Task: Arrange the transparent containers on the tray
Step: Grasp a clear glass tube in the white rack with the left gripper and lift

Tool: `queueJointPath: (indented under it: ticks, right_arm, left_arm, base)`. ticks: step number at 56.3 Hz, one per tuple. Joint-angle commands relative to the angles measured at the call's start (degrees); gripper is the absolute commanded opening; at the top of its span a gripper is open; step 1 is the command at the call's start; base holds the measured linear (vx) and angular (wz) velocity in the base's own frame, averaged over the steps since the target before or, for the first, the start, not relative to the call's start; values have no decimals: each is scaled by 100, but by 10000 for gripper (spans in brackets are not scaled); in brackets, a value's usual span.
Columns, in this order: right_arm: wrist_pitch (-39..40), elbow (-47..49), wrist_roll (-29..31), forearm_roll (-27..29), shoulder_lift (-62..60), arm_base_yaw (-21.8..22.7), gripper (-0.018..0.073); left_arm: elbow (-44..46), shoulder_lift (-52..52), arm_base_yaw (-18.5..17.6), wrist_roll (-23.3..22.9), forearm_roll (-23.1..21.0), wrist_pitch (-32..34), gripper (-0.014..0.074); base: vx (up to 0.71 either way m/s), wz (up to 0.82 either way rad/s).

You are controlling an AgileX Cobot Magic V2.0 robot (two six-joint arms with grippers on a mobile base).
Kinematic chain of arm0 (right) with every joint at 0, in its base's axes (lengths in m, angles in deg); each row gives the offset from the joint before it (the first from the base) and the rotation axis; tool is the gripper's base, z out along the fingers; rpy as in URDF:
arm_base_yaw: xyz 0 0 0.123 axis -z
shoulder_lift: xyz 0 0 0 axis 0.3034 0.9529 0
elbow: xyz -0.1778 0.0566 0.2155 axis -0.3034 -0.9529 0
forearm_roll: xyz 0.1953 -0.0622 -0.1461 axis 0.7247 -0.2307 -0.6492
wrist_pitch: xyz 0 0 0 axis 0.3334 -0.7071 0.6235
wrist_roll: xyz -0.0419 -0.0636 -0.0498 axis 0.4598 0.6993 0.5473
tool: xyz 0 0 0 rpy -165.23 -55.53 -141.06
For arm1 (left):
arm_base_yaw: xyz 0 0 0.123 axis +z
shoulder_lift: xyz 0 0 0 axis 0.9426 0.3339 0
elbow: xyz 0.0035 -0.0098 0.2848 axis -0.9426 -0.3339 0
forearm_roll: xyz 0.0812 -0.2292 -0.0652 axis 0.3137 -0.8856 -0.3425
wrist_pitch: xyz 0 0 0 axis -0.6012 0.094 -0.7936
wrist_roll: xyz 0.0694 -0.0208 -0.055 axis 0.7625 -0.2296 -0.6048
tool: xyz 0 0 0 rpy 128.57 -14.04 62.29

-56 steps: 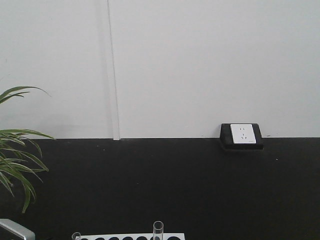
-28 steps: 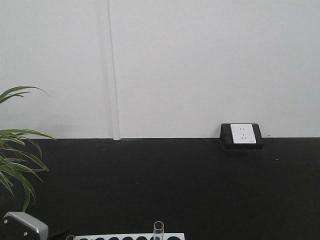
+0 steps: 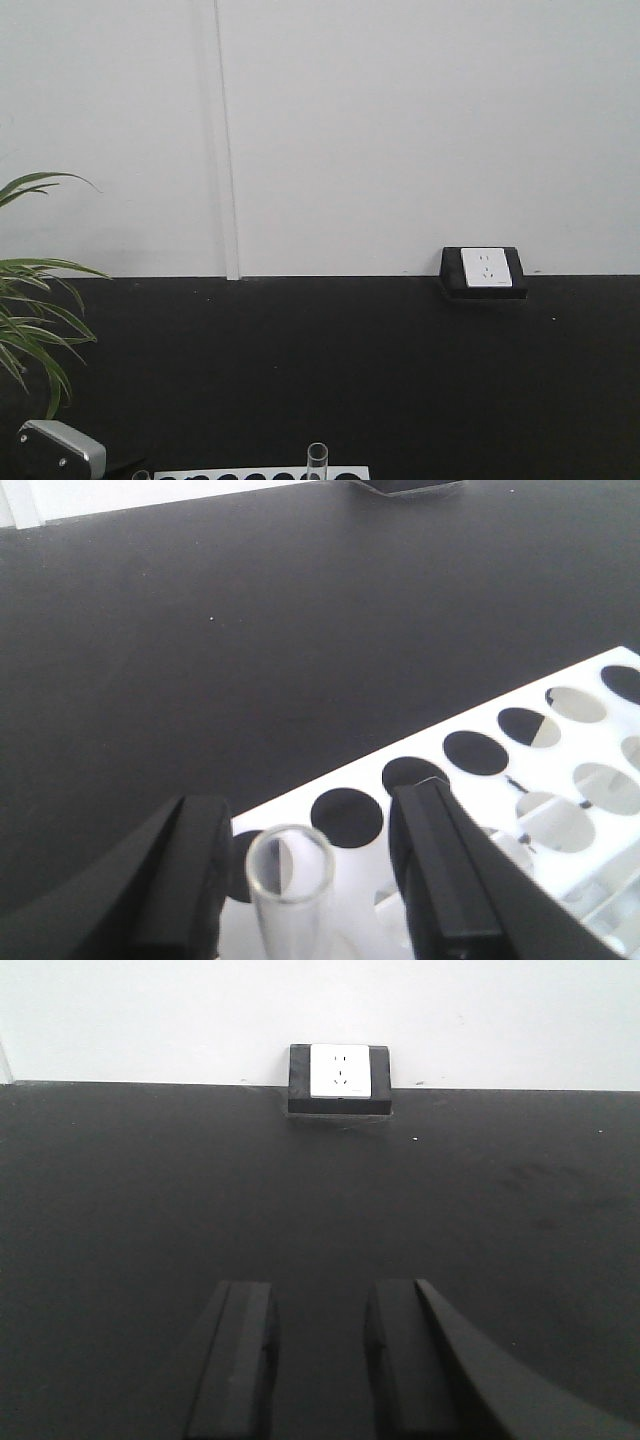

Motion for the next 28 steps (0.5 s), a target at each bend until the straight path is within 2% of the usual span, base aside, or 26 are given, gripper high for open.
queueJointPath:
  ticks: [1, 28]
  right_arm:
    - [483, 177, 17, -60, 16, 4, 325]
    - [483, 177, 17, -60, 16, 4, 325]
  left_arm:
    - [150, -126, -28, -50, -67, 403, 463]
    - [150, -126, -28, -50, -67, 398, 189]
  base:
    - [0, 0]
    - [0, 0]
